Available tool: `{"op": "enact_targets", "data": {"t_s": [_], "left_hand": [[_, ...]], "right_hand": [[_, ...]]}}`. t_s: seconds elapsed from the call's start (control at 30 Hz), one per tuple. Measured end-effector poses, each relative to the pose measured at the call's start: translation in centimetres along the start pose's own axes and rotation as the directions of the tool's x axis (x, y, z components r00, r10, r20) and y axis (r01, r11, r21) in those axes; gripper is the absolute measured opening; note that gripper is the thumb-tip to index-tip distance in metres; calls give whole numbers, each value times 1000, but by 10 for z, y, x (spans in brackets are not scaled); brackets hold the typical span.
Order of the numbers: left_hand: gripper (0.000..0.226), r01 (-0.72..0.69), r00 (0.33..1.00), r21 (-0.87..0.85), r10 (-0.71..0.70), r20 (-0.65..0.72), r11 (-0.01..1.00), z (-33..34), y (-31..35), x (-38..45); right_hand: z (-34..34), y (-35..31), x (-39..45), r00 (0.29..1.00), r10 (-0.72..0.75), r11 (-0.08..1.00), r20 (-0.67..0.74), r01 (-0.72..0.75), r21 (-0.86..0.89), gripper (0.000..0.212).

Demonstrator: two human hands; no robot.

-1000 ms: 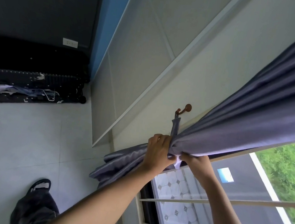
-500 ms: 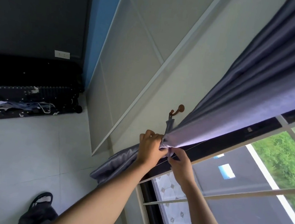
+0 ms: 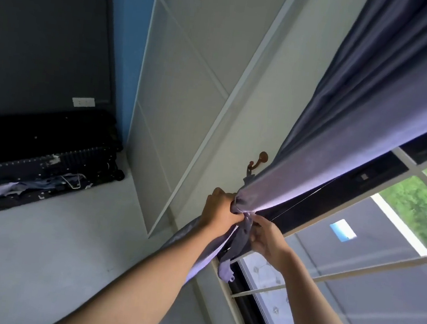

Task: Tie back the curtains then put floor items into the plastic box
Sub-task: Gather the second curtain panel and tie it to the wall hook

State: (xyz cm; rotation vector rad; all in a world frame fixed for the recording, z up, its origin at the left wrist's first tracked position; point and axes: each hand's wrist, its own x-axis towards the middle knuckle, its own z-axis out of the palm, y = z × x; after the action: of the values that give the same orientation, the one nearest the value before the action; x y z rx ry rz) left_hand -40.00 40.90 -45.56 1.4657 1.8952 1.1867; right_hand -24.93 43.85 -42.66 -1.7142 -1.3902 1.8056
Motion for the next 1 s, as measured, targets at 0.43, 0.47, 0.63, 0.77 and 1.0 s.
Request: {"op": "enact_targets", "data": {"t_s": [0.43,0.47,0.63,0.77,1.0], "left_hand": [[40,-68,989,-110,82,125,992,-14,-18,15],[40,-74,987,-113,90,135,991,-15,-19,16],[35,-87,978,-103,105,179,991,-18,-17,17],[18,-66,966,-102,89,241,993,-17,-15,19],[15,-31,959,-88,54,279,996,-6,-21,23]], "right_hand": [[21,19,-6,999,21,988,-24,-17,156,34],[23,21,-8,999,39,979,-23,-33,199,32],[31,24,-10,1000,-16,955,-1,16,295,21],[40,20,-13,995,-66,983,-75,78,164,18],[26,-2,-22,901,-236,860,-365,19,-511,16]]}}
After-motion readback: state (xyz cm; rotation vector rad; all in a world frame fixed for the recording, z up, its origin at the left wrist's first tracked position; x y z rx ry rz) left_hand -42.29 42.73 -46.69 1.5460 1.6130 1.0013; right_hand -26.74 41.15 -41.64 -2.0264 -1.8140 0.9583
